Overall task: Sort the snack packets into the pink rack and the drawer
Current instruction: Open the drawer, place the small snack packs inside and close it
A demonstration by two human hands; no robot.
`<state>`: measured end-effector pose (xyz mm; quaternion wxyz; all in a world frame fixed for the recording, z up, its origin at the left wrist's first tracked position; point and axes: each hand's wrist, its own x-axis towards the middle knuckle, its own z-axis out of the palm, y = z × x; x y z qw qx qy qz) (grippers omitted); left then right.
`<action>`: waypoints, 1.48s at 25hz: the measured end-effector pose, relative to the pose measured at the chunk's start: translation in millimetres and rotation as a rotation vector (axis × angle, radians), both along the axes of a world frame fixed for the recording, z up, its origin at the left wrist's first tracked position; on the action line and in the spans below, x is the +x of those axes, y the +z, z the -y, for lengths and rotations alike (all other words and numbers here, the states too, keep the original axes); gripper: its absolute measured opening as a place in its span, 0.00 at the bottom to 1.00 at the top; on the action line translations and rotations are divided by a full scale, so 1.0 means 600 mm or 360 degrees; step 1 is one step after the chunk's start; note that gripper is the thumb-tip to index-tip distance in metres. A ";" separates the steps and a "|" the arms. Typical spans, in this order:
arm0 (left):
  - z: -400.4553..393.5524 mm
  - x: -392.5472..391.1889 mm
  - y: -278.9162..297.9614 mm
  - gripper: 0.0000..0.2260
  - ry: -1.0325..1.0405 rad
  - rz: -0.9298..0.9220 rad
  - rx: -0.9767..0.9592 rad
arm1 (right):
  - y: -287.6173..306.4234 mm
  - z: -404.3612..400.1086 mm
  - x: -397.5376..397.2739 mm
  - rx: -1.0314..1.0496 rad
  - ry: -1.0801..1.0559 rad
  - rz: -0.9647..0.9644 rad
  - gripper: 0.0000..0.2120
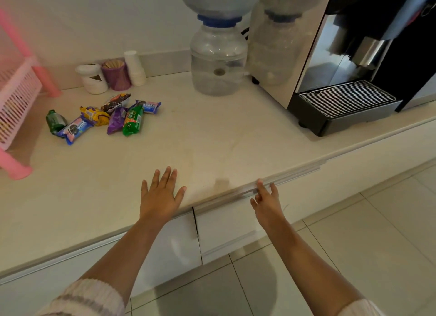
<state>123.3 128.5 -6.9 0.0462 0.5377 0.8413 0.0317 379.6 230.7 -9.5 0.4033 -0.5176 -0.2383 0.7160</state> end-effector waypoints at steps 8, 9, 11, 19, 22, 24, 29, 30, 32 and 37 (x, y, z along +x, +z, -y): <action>0.001 0.000 -0.004 0.28 -0.0005 0.0025 0.0050 | 0.021 0.013 0.092 0.1024 0.0198 0.2046 0.37; 0.002 -0.001 -0.005 0.28 -0.0001 0.0010 0.0044 | 0.021 0.008 0.092 0.1126 0.0452 0.2222 0.37; 0.002 -0.001 -0.005 0.28 -0.0001 -0.0027 0.0027 | 0.008 0.002 0.090 0.1235 0.0955 0.2474 0.35; -0.001 -0.001 -0.003 0.28 0.0011 -0.0042 -0.0013 | -0.011 0.027 0.120 0.1107 0.1302 0.2649 0.29; 0.000 0.000 -0.001 0.28 0.0004 -0.0034 -0.0028 | -0.004 0.040 0.127 0.1059 0.1348 0.2672 0.29; 0.000 0.000 0.000 0.28 0.0005 -0.0026 -0.0034 | -0.001 0.050 0.132 0.1030 0.1343 0.2673 0.28; -0.001 0.001 0.003 0.28 0.0002 -0.0009 -0.0045 | 0.006 0.084 0.152 0.0986 0.1282 0.2671 0.27; 0.000 0.001 0.004 0.28 0.0000 -0.0009 -0.0045 | 0.007 0.090 0.158 0.0990 0.1276 0.2670 0.27; 0.001 0.002 0.005 0.28 -0.0005 -0.0003 -0.0042 | 0.007 0.103 0.170 0.0989 0.1262 0.2664 0.27; 0.001 0.002 0.006 0.29 -0.0014 0.0010 -0.0027 | -0.006 0.127 0.201 0.0986 0.1230 0.2672 0.27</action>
